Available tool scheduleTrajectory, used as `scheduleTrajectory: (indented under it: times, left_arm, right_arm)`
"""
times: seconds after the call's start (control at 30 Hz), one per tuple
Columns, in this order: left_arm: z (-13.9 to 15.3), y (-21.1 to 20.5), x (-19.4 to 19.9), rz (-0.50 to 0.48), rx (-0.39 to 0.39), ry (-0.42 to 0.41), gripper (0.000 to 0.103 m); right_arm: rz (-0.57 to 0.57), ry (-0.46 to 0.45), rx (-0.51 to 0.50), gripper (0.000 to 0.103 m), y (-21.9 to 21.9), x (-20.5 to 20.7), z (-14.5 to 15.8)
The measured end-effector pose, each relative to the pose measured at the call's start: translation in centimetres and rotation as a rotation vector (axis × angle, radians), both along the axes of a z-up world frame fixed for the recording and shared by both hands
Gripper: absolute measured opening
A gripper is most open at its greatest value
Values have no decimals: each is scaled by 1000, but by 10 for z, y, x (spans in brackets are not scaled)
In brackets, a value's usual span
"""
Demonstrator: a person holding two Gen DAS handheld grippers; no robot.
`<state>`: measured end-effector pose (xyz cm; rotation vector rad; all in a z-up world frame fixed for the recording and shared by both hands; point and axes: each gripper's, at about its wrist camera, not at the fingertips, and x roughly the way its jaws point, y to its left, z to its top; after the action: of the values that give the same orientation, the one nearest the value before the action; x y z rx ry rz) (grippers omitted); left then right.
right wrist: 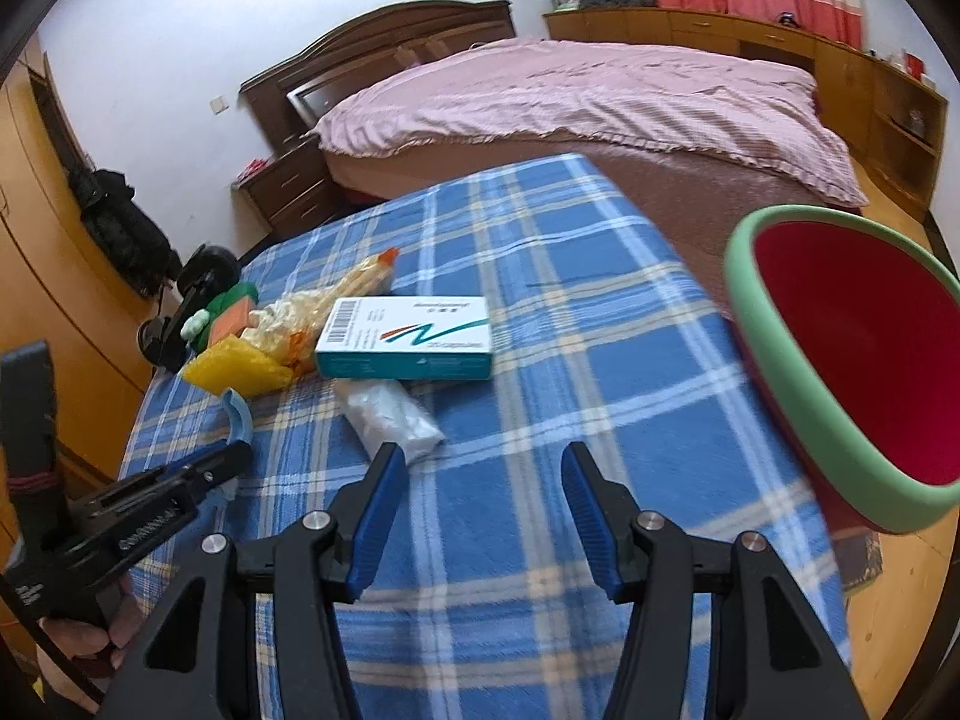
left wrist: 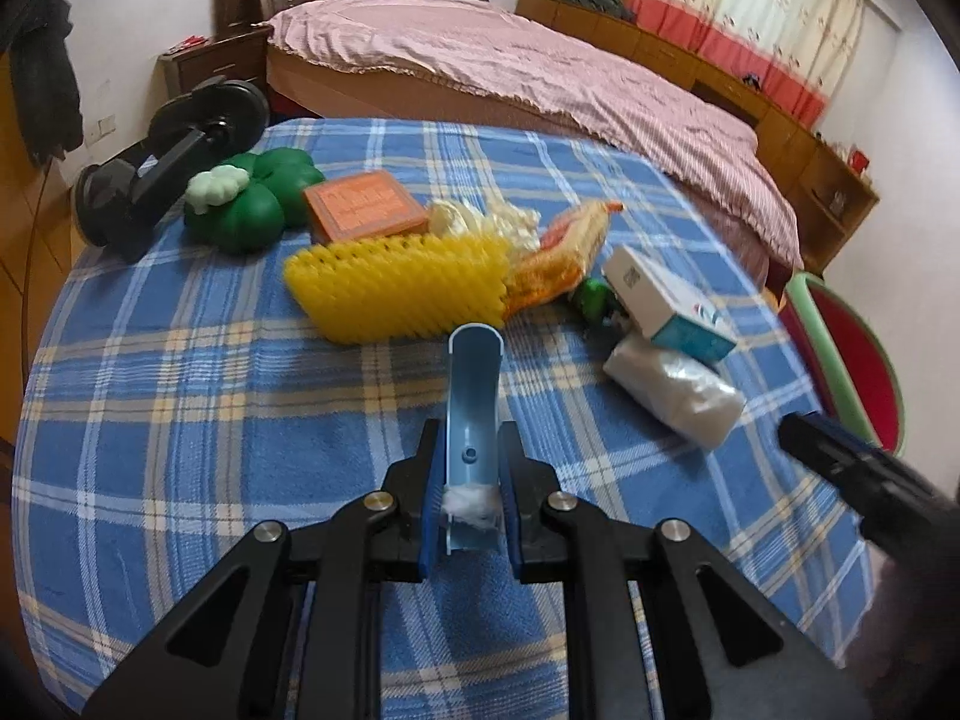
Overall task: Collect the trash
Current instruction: 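Close the left tool on the blue plastic piece, then grasp the clear plastic bag with the right tool while the left tool holds the blue piece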
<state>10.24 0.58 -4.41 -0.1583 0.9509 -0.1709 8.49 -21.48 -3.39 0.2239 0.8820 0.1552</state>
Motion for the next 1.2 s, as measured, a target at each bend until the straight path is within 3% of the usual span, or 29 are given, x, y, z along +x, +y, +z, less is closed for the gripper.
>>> scheduleTrajectory:
  times: [0.47,0.6,0.9,1.2]
  left_arm:
    - [6,25,-5,93,-76,-12,17]
    - [7,27,-6,97,-81,-17,17]
    - [14,23,-15,86,-94,-35,17]
    - [30,6,-24,53,-109,-61,17]
  right_arm:
    - [107,38,-19,59,42,33,-22]
    - [116,27,-50,44,47,34,-26]
    - [153,33,-16,39,42,11,-20]
    - [130,-23,14,39,25,-26,3]
